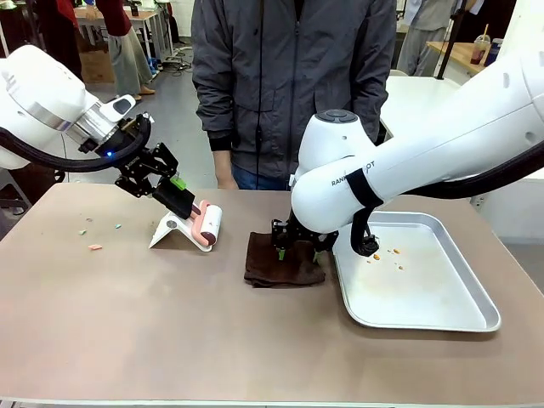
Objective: Clean the surface of the table.
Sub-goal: Hold the Lint Roller with your left hand and the towel with your right hand.
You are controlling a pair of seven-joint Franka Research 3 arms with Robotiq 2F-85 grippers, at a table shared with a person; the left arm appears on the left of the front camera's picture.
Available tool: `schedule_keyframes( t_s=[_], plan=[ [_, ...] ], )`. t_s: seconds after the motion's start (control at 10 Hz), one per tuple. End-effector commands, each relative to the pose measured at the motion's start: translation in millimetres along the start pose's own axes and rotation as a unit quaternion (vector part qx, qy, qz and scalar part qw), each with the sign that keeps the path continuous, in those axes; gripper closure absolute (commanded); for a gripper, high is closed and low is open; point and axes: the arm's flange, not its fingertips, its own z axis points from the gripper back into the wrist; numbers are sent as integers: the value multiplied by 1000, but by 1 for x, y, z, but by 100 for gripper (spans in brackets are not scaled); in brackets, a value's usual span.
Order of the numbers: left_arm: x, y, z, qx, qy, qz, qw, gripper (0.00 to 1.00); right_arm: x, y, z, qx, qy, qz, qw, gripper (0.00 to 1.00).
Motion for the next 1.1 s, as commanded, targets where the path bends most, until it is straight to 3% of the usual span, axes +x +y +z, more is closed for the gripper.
schedule_keyframes(
  t_s=[0.0,0.1,0.3,1.0],
  plan=[
    [-1,-3,-1,2,-10,13,1000,100,4,8,0,-10,-2,-16,1000,64],
    [-1,-3,0,1,-12,12,1000,87,4,8,1,-9,-2,-17,1000,100],
    [-2,-2,1,0,-13,10,1000,100,5,7,1,-5,-2,-19,1000,100],
    [-6,-3,9,-28,-23,21,999,100,6,-8,14,33,3,-31,999,100]
  ],
)
